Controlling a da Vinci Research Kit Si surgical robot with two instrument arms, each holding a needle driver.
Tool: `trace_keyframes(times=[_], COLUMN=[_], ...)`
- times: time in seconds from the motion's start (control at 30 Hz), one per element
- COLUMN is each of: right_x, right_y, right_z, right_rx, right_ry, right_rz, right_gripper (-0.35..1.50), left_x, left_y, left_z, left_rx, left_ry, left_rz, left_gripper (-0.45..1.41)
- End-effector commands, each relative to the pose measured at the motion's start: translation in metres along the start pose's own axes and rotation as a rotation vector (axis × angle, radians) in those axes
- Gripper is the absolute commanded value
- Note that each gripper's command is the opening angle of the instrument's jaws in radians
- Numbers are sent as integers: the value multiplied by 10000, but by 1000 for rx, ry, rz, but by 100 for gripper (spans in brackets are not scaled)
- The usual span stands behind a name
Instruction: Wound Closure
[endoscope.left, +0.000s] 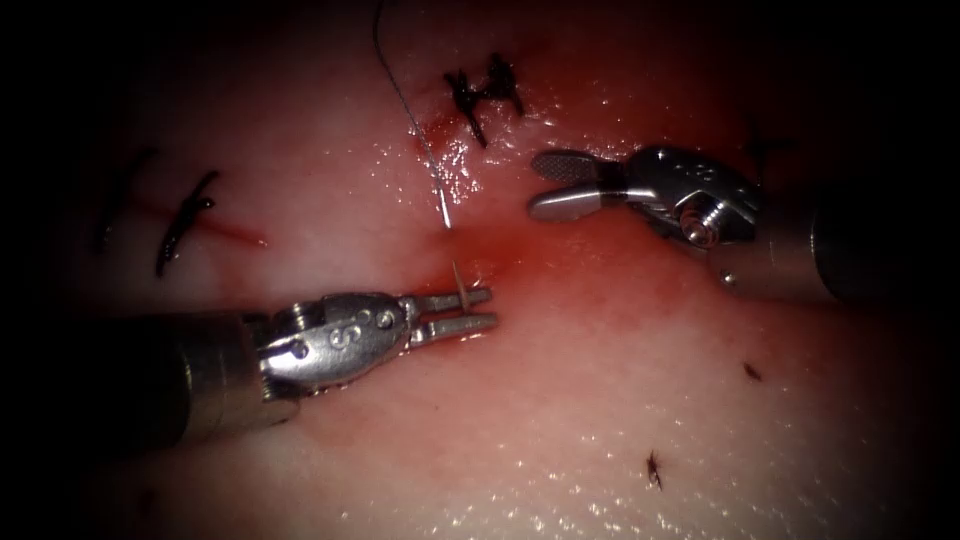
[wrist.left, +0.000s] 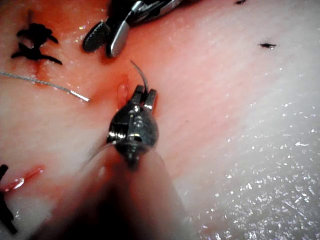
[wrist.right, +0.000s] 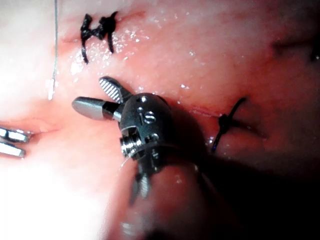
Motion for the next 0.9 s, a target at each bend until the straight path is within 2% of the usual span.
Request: trace_keyframes(times=[0.03, 0.23, 0.3, 0.43, 0.6, 0.67, 0.7, 0.77, 0.9], right_x=[-8, -10, -13, -18, -21, -19, -16, -12, -2], right_y=[-1, -3, -5, -9, -12, -12, -13, -17, -24], right_z=[7, 7, 7, 6, 5, 5, 4, 5, 8], right_rx=[3, 12, 18, 18, 17, 22, 31, 41, 32], right_ry=[-1, -10, -25, -68, -82, -60, -31, -8, -36], right_rz=[13, 34, 55, 69, 66, 72, 25, -71, -160], right_gripper=[27, 9, -5, -13, -15, -6, 0, -5, 52], left_x=[-2, 19, 32, 49, 70, 81, 87, 104, 127], left_y=[6, 21, 31, 45, 60, 68, 72, 77, 74], left_z=[6, -4, -10, -17, -24, -28, -31, -37, -44], left_rx=[-16, -67, -84, -102, -115, -116, -115, -78, 51], left_ry=[16, 61, 64, 95, 115, 118, 121, 122, 110], left_rz=[-54, -208, -274, -329, -349, -306, -265, -127, 63], left_gripper=[-45, -45, -45, -45, -45, -45, -45, -45, -45])
